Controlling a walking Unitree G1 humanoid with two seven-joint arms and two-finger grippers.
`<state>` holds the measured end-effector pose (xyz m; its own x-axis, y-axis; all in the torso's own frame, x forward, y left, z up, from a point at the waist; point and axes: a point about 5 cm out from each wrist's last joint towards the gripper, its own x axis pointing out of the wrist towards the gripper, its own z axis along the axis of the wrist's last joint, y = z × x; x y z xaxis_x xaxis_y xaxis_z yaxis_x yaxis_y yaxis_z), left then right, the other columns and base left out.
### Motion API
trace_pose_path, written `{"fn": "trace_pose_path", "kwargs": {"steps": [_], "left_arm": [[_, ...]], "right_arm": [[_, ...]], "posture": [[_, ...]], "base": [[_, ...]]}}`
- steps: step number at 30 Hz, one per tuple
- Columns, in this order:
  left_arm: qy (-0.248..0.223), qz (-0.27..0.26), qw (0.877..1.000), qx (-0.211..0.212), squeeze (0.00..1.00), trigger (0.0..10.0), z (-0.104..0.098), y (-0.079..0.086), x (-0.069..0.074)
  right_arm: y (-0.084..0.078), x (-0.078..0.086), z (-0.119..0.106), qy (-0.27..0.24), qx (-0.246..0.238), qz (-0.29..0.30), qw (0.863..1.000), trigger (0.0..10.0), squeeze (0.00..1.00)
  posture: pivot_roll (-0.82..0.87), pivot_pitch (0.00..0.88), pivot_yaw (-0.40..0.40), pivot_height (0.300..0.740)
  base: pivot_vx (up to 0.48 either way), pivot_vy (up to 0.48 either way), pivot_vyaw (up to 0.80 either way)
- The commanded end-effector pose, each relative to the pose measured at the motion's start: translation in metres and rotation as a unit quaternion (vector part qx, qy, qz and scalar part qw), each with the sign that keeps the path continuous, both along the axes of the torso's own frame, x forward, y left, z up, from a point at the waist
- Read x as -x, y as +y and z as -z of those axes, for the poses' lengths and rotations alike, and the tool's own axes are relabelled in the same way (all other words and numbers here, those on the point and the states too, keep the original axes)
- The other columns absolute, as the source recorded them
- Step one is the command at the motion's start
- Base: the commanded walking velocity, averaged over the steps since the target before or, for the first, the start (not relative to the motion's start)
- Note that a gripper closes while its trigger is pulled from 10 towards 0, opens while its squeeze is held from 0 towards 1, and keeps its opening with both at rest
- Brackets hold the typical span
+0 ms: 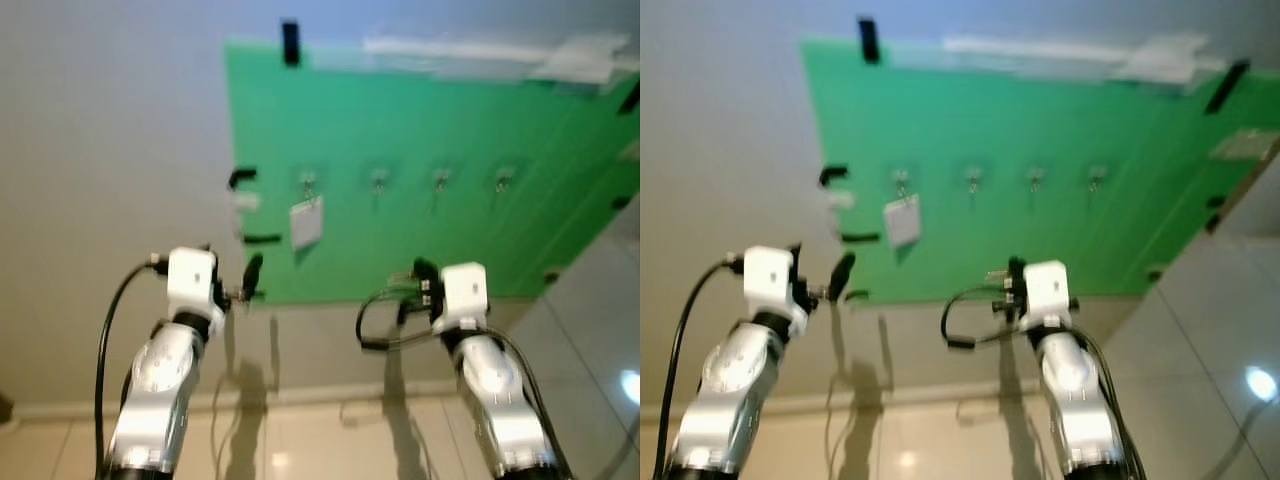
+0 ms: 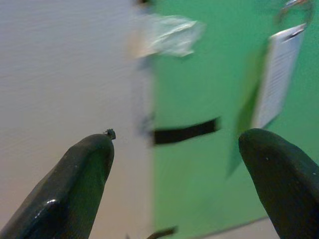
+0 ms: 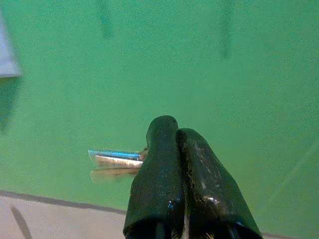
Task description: Hang keys on a hook
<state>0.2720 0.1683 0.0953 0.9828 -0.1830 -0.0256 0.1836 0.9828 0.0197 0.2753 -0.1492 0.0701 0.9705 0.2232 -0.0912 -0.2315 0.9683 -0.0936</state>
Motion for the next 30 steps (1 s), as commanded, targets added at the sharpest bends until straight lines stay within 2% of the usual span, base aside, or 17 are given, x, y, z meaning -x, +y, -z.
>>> {"fn": "trace_pose_path", "kwargs": {"steps": [1,2,3,4,5,6,7,9,12,14,15,16,17,19,20,23,30], "left_arm": [[-0.011,0.021,0.999,0.025,0.0,10.0,-0.007,-0.01,-0.001],[-0.011,0.021,0.999,0.025,0.0,10.0,-0.007,-0.01,-0.001],[-0.015,0.065,0.998,0.016,0.0,10.0,-0.012,-0.017,-0.001],[-0.015,0.065,0.998,0.016,0.0,10.0,-0.012,-0.017,-0.001],[-0.02,0.12,0.993,-0.004,0.0,10.0,-0.018,-0.023,-0.001],[-0.016,0.148,0.989,-0.014,0.0,10.0,-0.02,-0.026,-0.001],[-0.016,0.148,0.989,-0.014,0.0,10.0,-0.02,-0.026,-0.001],[-0.008,0.19,0.981,-0.024,0.0,10.0,-0.022,-0.029,0.001],[0.006,0.298,0.954,-0.012,0.0,10.0,-0.028,-0.04,0.014],[0.005,0.312,0.95,-0.007,0.0,10.0,-0.03,-0.042,0.016],[-0.008,0.299,0.954,-0.001,0.0,10.0,-0.031,-0.04,0.015],[-0.008,0.299,0.954,-0.001,0.0,10.0,-0.031,-0.04,0.015],[-0.013,0.292,0.956,0.01,0.0,10.0,-0.029,-0.039,0.015],[-0.016,0.287,0.958,0.016,0.0,10.0,-0.028,-0.037,0.015],[-0.013,0.283,0.958,0.042,0.0,10.0,-0.026,-0.034,0.016],[-0.01,0.287,0.956,0.059,0.0,10.0,-0.026,-0.034,0.018],[-0.007,0.291,0.954,0.071,0.0,10.0,-0.021,-0.044,0.026]], "right_arm": [[0.014,0.0,-0.009,0.008,0.021,-0.109,0.994,10.0,0.0],[0.014,0.0,-0.009,0.008,0.021,-0.109,0.994,10.0,0.0],[0.015,-0.007,-0.021,0.001,0.016,-0.128,0.992,10.0,0.0],[0.015,-0.007,-0.021,0.001,0.016,-0.128,0.992,10.0,0.0],[0.017,-0.013,-0.036,-0.002,-0.001,-0.152,0.988,10.0,0.0],[0.02,-0.015,-0.044,-0.002,-0.013,-0.174,0.985,10.0,0.0],[0.02,-0.015,-0.044,-0.002,-0.013,-0.174,0.985,10.0,0.0],[0.025,-0.014,-0.053,0.002,-0.018,-0.216,0.976,10.0,0.0],[0.028,-0.012,-0.067,0.014,-0.012,-0.279,0.96,10.0,0.0],[0.028,-0.015,-0.074,0.009,-0.024,-0.285,0.958,10.0,0.0],[0.027,-0.022,-0.084,0.0,-0.056,-0.282,0.958,10.0,0.0],[0.027,-0.022,-0.084,0.0,-0.056,-0.282,0.958,10.0,0.0],[0.028,-0.027,-0.088,-0.002,-0.076,-0.279,0.957,10.0,0.0],[0.03,-0.029,-0.089,-0.001,-0.079,-0.281,0.956,10.0,0.0],[0.034,-0.033,-0.09,0.004,-0.095,-0.287,0.953,10.0,0.0],[0.038,-0.035,-0.091,0.011,-0.111,-0.297,0.948,10.0,0.0],[0.044,-0.049,-0.103,0.027,-0.182,-0.294,0.938,10.0,0.0]], "posture": [[0.04,0.0,-0.025,0.74],[0.04,0.0,-0.025,0.74],[0.05,0.0,-0.042,0.74],[0.05,0.0,-0.042,0.74],[0.06,0.0,-0.054,0.74],[0.06,0.0,-0.055,0.74],[0.06,0.0,-0.055,0.74],[0.07,0.0,-0.063,0.74],[0.07,0.0,-0.079,0.74],[0.07,0.0,-0.082,0.74],[0.07,0.0,-0.084,0.74],[0.07,0.0,-0.084,0.74],[0.07,0.0,-0.085,0.74],[0.07,0.0,-0.085,0.74],[0.08,0.0,-0.091,0.74],[0.09,0.0,-0.099,0.74],[0.09,0.0,-0.121,0.74]], "base": [[0.0,0.0,0.0],[0.0,0.0,0.0],[0.0,0.0,0.0],[0.0,0.0,0.0],[0.0,0.0,0.0],[0.0,0.0,0.0],[0.0,0.0,0.0],[0.0,0.0,0.0],[0.0,0.0,0.0],[0.0,0.0,0.0],[0.0,0.0,0.0],[0.0,0.0,0.0],[0.0,0.0,0.0],[0.0,0.0,0.0],[0.0,0.0,0.0],[0.0,0.0,0.0],[0.0,0.0,0.0]]}}
